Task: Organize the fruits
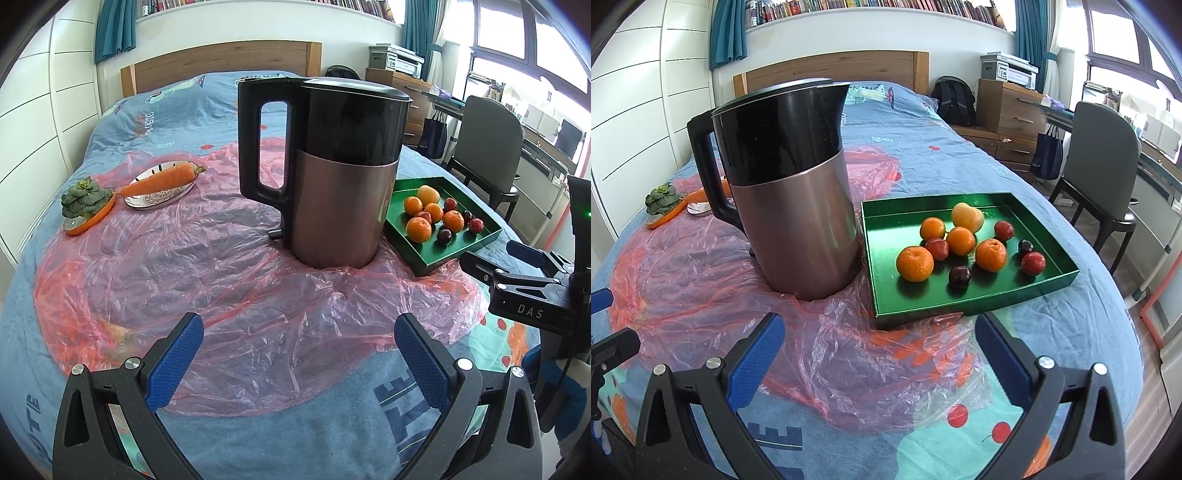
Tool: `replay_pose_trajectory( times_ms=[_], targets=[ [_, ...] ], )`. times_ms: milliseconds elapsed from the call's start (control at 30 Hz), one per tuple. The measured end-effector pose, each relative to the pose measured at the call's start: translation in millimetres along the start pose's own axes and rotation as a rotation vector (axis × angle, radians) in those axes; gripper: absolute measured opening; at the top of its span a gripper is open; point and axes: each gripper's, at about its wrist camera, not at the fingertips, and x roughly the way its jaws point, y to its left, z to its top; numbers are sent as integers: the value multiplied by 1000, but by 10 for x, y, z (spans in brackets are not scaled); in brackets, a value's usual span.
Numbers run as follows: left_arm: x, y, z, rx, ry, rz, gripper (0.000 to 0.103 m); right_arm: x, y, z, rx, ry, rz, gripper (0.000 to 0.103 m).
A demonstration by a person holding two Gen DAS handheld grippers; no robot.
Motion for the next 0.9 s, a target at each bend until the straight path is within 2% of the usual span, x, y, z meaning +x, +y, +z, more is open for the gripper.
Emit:
replay_pose_trajectory(
  times_ms=[900],
  targets=[
    [27, 121, 162, -11, -11, 4, 102, 105, -187, -2, 17, 31, -28, 103]
  ],
)
